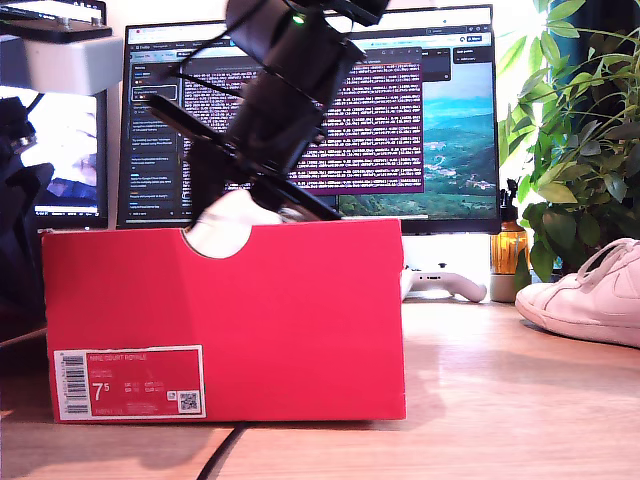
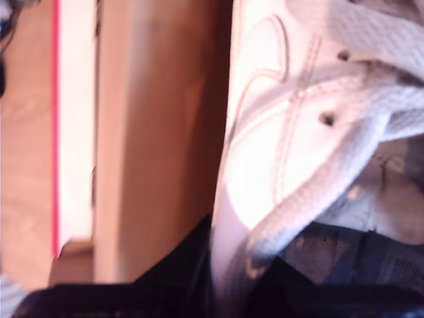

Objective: Pack the white shoes by picking the first shoe and placing it inside the red shoebox, left side, then picking and rotating the second shoe and placing it in the shoebox

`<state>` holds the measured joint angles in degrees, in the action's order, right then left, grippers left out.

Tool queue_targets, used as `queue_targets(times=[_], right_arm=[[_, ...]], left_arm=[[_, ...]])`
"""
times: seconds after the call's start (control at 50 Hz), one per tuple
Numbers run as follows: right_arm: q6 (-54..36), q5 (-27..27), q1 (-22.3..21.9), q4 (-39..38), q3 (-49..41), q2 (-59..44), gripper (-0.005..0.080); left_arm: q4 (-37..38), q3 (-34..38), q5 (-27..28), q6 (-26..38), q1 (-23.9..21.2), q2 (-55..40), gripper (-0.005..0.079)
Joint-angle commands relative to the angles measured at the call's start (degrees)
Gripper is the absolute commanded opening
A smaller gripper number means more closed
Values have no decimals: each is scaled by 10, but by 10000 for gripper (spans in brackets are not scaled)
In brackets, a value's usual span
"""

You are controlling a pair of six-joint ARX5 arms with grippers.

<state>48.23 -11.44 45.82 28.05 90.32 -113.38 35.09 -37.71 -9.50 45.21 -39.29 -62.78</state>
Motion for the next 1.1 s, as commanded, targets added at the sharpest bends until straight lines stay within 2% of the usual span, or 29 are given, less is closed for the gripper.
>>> queue_targets(times=[0.0,0.06,0.14,0.2,0.46,0.56,0.62,0.68,0.8,0.82,1.08], right_arm=[[-1,0,10,-19,15,-4,36],[-3,0,10,-21,15,-4,127],[-4,0,10,-21,15,-4,320],[-5,0,10,-24,15,-4,394],[-6,0,10,-56,16,-4,394],[-6,7,9,-36,16,-4,389],[-10,18,9,-21,16,-4,344],[-28,31,9,-11,16,-4,252],[-33,40,14,-16,16,-4,-25],[-33,42,15,-18,16,-4,-6],[-52,55,15,-8,17,-4,1]], left_arm=[[-5,-3,0,-2,-2,-6,-19],[-4,-3,0,-2,-2,-6,-19],[-4,-3,0,-2,-2,-6,-19],[-4,-3,0,-2,-2,-6,-19],[-4,-3,0,-2,-2,-6,-19],[-4,-3,0,-2,-2,-6,-19],[-4,-3,0,-2,-2,-6,-19],[-4,-3,0,-2,-2,-6,-19],[-4,-3,0,-3,-2,-6,-19],[-4,-3,0,-3,-2,-6,-19],[-4,-3,0,-3,-2,-6,-19]])
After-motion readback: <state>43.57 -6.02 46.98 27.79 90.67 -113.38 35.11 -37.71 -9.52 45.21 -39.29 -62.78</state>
